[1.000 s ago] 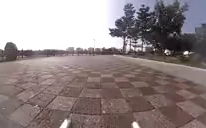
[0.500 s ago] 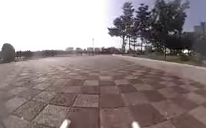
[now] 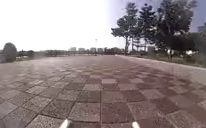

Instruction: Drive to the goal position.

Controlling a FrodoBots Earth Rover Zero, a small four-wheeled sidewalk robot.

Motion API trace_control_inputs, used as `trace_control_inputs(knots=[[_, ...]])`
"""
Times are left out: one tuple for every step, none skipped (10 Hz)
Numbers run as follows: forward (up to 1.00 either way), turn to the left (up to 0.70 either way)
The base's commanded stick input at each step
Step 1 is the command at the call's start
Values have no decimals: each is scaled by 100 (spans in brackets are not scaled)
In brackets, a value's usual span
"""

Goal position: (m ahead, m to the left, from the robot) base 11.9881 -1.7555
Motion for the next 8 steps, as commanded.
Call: trace_control_inputs(knots=[[50, 0], [50, 0], [50, 0], [50, 3], [50, 6], [50, 4], [50, 0], [50, 0]])
